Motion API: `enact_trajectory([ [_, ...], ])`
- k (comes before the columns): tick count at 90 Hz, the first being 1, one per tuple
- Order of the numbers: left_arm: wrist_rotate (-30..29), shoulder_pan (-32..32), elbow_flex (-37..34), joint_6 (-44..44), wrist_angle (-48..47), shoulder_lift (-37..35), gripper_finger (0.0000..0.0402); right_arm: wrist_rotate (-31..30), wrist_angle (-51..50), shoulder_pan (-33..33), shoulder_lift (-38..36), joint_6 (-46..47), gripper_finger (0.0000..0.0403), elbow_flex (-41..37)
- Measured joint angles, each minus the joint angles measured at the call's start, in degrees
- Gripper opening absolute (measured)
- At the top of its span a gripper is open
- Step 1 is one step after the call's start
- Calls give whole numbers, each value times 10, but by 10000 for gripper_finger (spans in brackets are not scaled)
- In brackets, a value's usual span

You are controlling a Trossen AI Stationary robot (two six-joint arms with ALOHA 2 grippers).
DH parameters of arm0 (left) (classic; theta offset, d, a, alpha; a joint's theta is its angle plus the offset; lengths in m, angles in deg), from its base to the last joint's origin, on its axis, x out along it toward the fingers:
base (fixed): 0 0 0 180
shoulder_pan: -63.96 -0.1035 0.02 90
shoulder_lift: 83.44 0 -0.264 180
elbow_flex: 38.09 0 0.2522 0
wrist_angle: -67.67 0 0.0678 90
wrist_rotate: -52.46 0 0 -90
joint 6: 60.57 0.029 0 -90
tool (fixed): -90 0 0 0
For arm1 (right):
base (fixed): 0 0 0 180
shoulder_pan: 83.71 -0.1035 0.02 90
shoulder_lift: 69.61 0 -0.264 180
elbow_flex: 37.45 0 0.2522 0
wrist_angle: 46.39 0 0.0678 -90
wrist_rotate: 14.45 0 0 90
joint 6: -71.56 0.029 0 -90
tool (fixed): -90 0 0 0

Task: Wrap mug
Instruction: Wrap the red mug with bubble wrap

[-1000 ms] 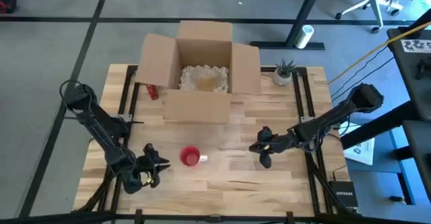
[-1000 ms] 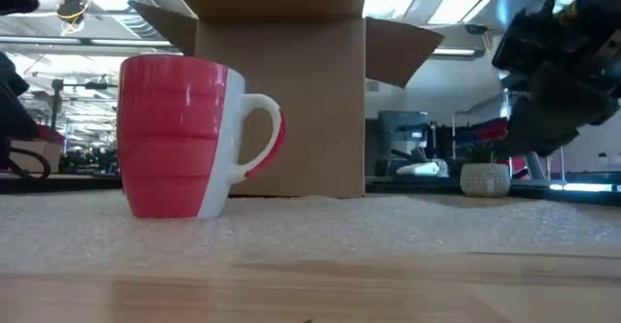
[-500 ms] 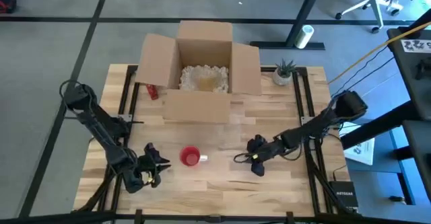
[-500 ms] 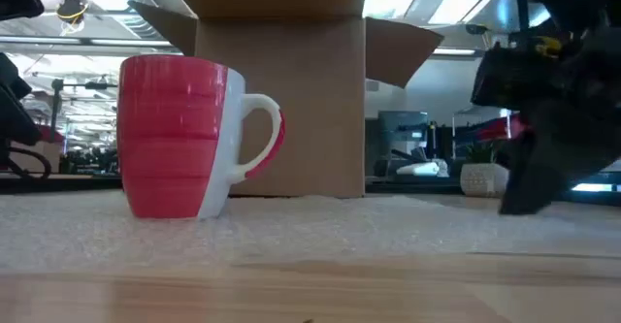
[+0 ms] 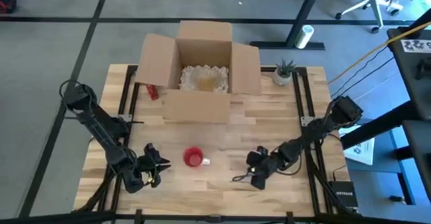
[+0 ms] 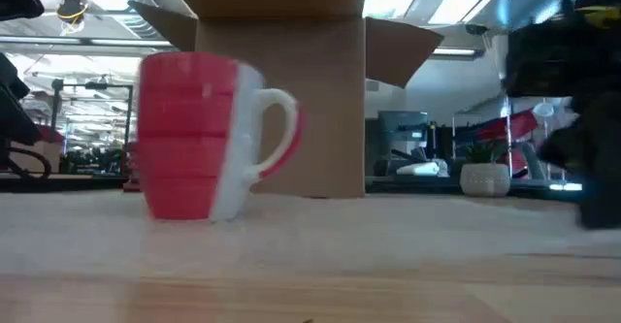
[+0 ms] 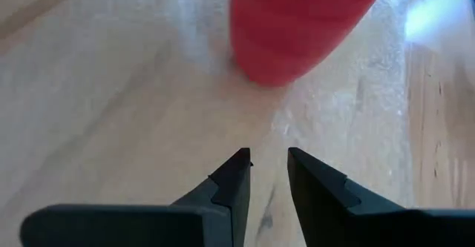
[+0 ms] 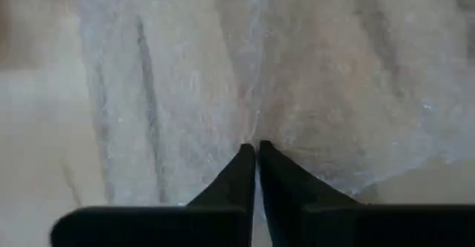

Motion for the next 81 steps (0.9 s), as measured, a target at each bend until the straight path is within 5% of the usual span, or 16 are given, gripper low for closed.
enact_trajectory([
  [30, 0, 0, 0, 44, 55, 0, 74, -46, -99, -75, -45, 134, 0, -3],
  [47, 0, 0, 0, 46, 69, 0, 74, -131, -110, -95, -93, 151, 0, 7],
  [61, 0, 0, 0, 49, 70, 0, 74, -202, -126, -89, -112, 88, 0, 57],
  [81, 0, -1, 0, 56, 71, 0, 74, -221, -77, -14, -109, -75, 0, 114],
])
